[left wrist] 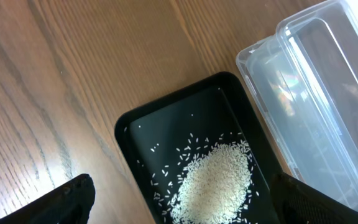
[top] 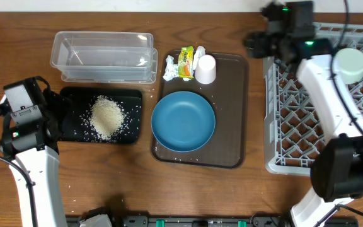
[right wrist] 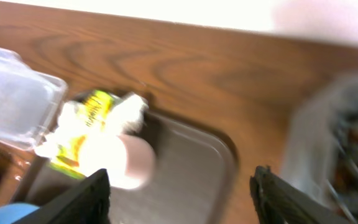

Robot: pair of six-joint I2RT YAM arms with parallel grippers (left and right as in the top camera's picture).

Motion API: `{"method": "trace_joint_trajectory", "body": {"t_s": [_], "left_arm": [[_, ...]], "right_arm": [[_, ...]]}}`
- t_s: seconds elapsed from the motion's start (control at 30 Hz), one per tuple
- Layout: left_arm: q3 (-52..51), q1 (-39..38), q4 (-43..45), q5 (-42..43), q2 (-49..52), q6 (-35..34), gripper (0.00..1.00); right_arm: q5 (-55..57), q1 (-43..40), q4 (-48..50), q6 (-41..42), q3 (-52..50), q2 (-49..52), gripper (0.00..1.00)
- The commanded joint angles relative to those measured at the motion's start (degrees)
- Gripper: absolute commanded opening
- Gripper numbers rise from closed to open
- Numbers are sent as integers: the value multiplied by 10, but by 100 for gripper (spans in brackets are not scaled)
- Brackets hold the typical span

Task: Sort waste into correct bins and load items into the dishwasher rack
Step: 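Reach the right gripper to the pink cup and grasp it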

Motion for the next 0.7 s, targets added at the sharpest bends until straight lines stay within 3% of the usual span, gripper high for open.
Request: {"method": "trace_joint_trajectory", "body": {"t_s": [0.0, 0.17, 0.67], "left_arm": [[9, 3, -2, -3, 3, -5, 92], [9, 3, -2, -3, 3, -5, 91], [9, 3, -2, -3, 3, -5, 92]], "right_arm": [[47, 50, 40, 9, 1, -3, 78], [53, 111, 97, 9, 1, 42, 92], [228, 176, 89, 27, 1, 134, 95]]}}
